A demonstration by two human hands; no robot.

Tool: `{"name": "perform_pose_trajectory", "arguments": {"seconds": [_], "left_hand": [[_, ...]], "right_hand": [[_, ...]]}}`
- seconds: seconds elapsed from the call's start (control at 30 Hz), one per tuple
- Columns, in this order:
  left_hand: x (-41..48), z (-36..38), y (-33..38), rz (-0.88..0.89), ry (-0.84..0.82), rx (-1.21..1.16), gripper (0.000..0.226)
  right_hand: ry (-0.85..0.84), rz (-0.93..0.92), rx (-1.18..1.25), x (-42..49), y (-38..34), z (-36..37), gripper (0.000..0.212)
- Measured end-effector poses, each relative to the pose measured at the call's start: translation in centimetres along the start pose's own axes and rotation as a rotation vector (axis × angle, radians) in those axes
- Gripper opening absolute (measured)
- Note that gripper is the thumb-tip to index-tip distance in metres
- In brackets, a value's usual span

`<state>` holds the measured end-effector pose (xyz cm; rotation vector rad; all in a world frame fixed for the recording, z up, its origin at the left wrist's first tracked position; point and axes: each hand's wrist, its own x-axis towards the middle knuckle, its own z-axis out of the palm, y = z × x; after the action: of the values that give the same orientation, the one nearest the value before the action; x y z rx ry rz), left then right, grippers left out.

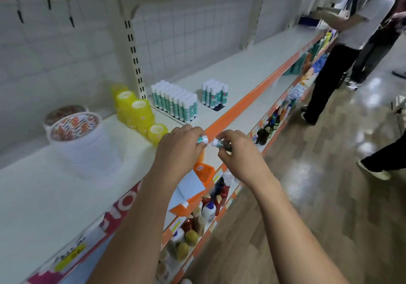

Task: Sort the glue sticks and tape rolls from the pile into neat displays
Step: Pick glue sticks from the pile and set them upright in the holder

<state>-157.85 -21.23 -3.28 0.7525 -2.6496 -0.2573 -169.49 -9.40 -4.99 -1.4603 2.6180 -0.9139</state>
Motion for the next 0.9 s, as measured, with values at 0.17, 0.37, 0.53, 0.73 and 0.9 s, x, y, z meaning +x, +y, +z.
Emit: {"name": "perform_pose_trajectory", "arguments": {"seconds": [0.17,0.37,0.53,0.73,0.9], "left_hand": [[5.3,1.6,-0.2,0.001,0.009,0.019,0.025],[9.7,4.6,-0.7,-0.006,0.003,0.006,0.023],[12.4,6.6,-0.8,-0.032,-0.052,0.006,0.025],[14.9,9.0,-0.4,-0.155,-0.065,0.036,0.027],[15.9,9.9,0.1,-0.276,-0.050,0.022,0.030]], "right_hand": [[0.009,0.002,-0.036,4.5,2.2,-0.2,0.027],[0.008,0.009,-0.006,9.2,4.6,0.2,0.027],[-0.049,-0.017,-0.032,12.6,6.4,0.1,0.032],[-0.126,-0.079,-0.006,17.0,9.1,0.5,0.033],[-0.185,-0.182,0.029,19.9,10.9,1.1,0.030]]}}
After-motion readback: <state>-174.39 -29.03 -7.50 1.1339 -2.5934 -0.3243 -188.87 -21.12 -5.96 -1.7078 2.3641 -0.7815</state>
